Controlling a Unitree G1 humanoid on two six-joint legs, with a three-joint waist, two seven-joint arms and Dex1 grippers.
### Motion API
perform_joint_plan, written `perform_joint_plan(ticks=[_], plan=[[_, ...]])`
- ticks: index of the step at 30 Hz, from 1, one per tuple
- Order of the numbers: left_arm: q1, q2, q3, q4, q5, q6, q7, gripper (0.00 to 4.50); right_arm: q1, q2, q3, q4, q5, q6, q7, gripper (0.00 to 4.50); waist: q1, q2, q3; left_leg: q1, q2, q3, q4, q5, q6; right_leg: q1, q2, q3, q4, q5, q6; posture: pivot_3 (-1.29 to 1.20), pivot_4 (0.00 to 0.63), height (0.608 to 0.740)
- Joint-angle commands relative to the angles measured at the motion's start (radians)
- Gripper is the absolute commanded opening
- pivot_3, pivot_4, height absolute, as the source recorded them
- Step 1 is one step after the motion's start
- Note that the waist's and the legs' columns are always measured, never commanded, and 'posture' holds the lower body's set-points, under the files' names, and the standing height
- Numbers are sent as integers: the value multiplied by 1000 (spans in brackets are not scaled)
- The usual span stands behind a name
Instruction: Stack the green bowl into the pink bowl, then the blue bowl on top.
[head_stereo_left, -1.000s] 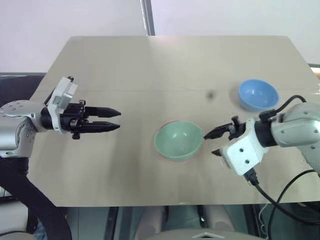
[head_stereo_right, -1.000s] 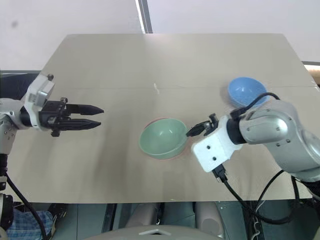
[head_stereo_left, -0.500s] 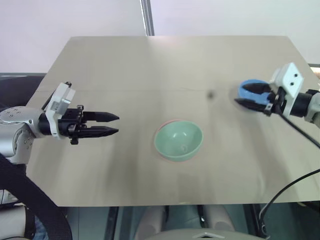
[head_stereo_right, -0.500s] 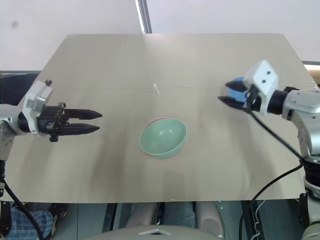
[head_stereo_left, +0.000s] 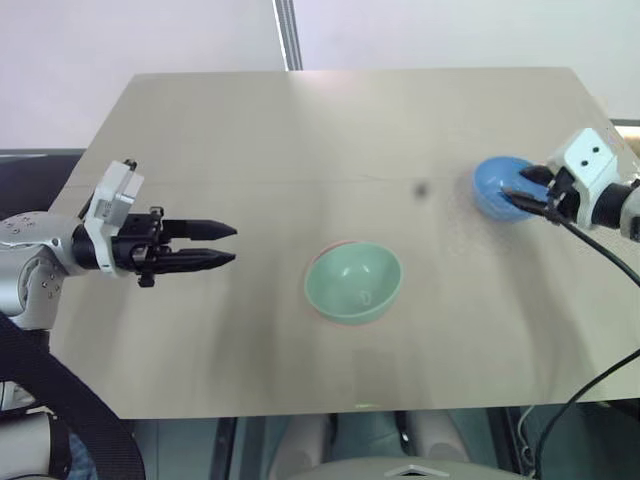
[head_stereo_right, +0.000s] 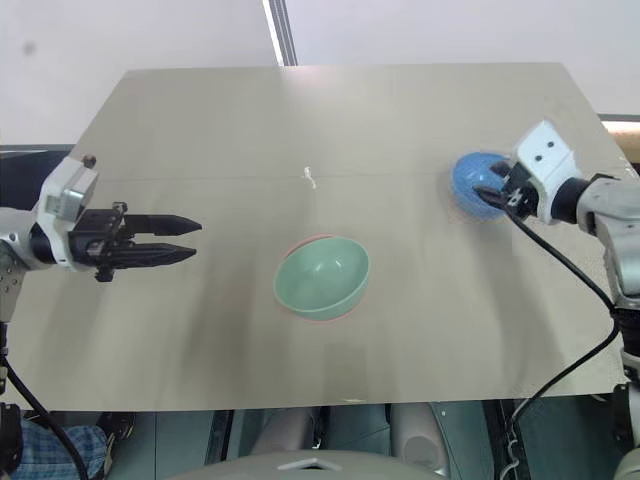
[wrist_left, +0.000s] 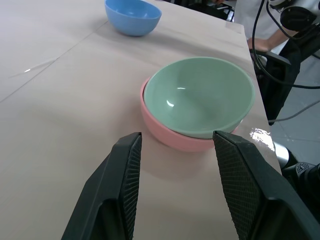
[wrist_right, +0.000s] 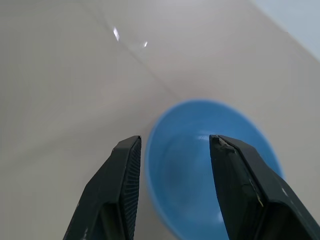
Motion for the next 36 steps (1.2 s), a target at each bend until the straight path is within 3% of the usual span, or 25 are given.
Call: perform_joint_plan(ticks=[1, 11, 20, 23, 25, 32, 36], plan=[[-28, -3, 63, -26, -50, 21, 13, 2411, 1, -42, 29, 8, -45, -20, 15, 2409, 0, 0, 0, 0, 0, 0, 0, 0, 0, 0, 0, 0, 0, 0, 0, 0, 150, 740], [-128, -45, 148, -37, -170, 116, 112, 2411, -52, -51, 159, 88, -143, -31, 49, 2409, -2, 0, 0, -1, 1, 1, 0, 0, 0, -1, 0, 1, 0, 0, 0, 0, 150, 740], [-111, -41, 160, -54, -177, 132, 109, 2411, -158, 8, 240, 250, -234, -116, 57, 2409, -20, 0, 0, -1, 1, 1, 0, 0, 0, -2, 0, 1, 0, 0, 0, 0, 150, 740], [-93, -36, 168, -62, -177, 132, 108, 2411, -156, 11, 238, 263, -239, -136, 69, 1160, -22, 0, 0, -1, 1, 1, 0, 0, 0, -2, 0, 1, 0, 0, 0, 0, 150, 740], [-87, -34, 172, -65, -178, 133, 108, 2411, -155, 11, 237, 269, -242, -146, 74, 76, -23, 0, 0, -2, 1, 1, 0, 0, 0, -2, 0, 1, 0, 0, 0, 0, 150, 740], [-84, -36, 175, -65, -177, 136, 109, 2411, -156, 14, 231, 265, -243, -191, 89, 76, -24, 0, 0, -2, 1, 1, 0, 0, 0, -2, 0, 1, 0, 0, 0, 0, 150, 740], [-86, -34, 171, -59, -172, 135, 104, 2411, -156, 6, 188, 114, -128, -201, 203, 76, -25, 0, 0, -2, 1, 1, 0, 0, 0, -3, 0, 1, 0, 0, 0, 0, 150, 740]])
